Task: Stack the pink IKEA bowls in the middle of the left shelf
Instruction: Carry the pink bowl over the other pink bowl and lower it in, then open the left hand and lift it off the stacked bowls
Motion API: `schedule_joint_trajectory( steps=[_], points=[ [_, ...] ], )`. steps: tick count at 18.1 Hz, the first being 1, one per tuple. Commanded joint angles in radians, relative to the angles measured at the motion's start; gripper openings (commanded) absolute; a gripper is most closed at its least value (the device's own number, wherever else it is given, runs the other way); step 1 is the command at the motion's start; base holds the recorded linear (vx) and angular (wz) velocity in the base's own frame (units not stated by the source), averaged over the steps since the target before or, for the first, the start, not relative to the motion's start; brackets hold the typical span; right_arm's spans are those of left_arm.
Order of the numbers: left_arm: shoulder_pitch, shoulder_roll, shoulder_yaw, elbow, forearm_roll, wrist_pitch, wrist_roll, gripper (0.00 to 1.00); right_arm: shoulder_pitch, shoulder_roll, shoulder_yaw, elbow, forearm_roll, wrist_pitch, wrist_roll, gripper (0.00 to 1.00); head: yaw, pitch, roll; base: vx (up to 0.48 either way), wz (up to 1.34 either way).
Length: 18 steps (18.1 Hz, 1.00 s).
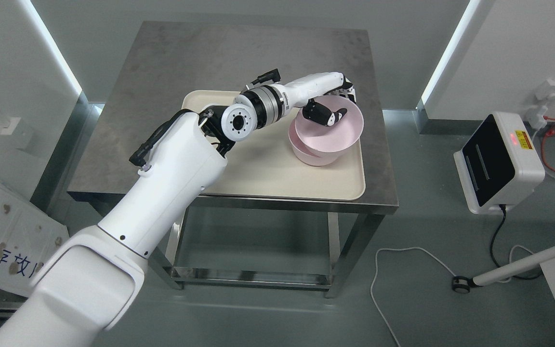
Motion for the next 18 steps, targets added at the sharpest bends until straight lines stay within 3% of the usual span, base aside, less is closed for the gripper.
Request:
schedule_joint_trajectory(
  steps=[1,6,9,12,15,18],
  points=[
    [-0.033,0.011,-0.013,0.052,0.004,-0.007,0.018,0.05,0.029,-0.017,-0.011,-0.034,0.000,-0.002,-0.001,1.00,0.0000,0.000,0.000,0.000,0.00],
    [-0.036,0.011,-0.006,0.083,-0.009,-0.014,0.016,0.07,0.029,-0.017,-0.011,-0.034,0.000,0.000,-0.001,1.00,0.0000,0.000,0.000,0.000,0.00],
    [-0.033,0.011,-0.005,0.100,-0.013,-0.014,0.015,0.41,0.029,-0.017,-0.012,-0.034,0.000,-0.002,-0.001,1.00,0.0000,0.000,0.000,0.000,0.00],
    [-0.028,0.011,0.029,0.100,-0.016,-0.014,0.009,0.52,0.029,-0.017,-0.011,-0.034,0.000,-0.002,-0.001,1.00,0.0000,0.000,0.000,0.000,0.00],
    [-0.020,0.011,0.194,0.075,-0.007,-0.039,0.007,0.56,0.029,-0.017,-0.012,-0.034,0.000,-0.002,-0.001,1.00,0.0000,0.000,0.000,0.000,0.00],
    [-0.020,0.011,0.485,-0.003,0.077,-0.071,0.004,0.56,0.029,-0.017,-0.012,-0.034,0.000,-0.002,-0.001,1.00,0.0000,0.000,0.000,0.000,0.00]
  ],
)
